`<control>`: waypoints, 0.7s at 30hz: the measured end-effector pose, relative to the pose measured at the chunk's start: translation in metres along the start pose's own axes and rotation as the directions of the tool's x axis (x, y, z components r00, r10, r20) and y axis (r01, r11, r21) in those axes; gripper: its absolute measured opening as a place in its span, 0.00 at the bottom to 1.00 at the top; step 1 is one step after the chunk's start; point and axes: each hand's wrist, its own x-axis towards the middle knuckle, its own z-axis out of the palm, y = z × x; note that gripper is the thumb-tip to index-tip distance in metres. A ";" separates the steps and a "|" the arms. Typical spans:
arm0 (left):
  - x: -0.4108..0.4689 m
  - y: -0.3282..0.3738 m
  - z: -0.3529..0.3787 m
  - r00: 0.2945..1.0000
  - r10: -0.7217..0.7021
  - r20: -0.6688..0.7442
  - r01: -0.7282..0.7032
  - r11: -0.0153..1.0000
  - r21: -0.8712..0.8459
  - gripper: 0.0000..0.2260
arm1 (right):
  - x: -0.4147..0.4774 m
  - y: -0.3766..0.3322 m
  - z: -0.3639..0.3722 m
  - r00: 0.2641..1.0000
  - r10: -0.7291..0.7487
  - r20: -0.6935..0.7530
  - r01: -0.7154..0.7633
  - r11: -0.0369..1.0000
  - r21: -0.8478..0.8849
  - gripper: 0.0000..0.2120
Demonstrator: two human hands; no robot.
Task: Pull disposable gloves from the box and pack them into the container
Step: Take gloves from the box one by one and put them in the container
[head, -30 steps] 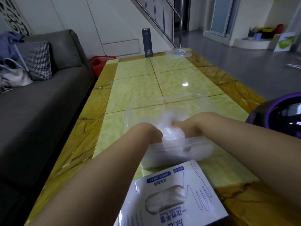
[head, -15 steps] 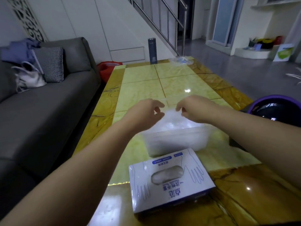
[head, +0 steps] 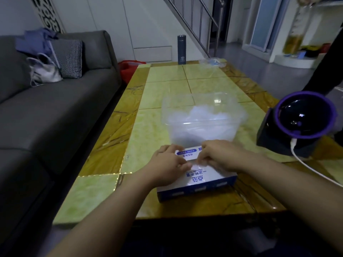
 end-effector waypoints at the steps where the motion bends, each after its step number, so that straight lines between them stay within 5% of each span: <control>1: 0.001 -0.001 0.004 1.000 -0.009 -0.005 0.009 1.000 -0.001 0.18 | 0.000 -0.001 0.001 1.000 0.000 -0.012 0.000 1.000 0.003 0.11; 10: 0.015 0.000 0.012 0.996 -0.052 0.079 0.055 0.998 -0.036 0.12 | 0.011 -0.001 0.015 0.998 -0.054 -0.042 0.058 0.993 0.105 0.10; 13: 0.015 -0.002 0.010 0.999 -0.052 -0.005 0.052 0.995 -0.088 0.02 | 0.020 -0.006 0.017 0.993 -0.086 -0.077 0.092 0.992 0.082 0.07; 21: 0.010 -0.013 0.009 0.992 -0.029 -0.120 0.009 0.986 -0.168 0.13 | 0.016 -0.008 0.017 0.993 -0.050 -0.111 0.064 0.990 0.125 0.05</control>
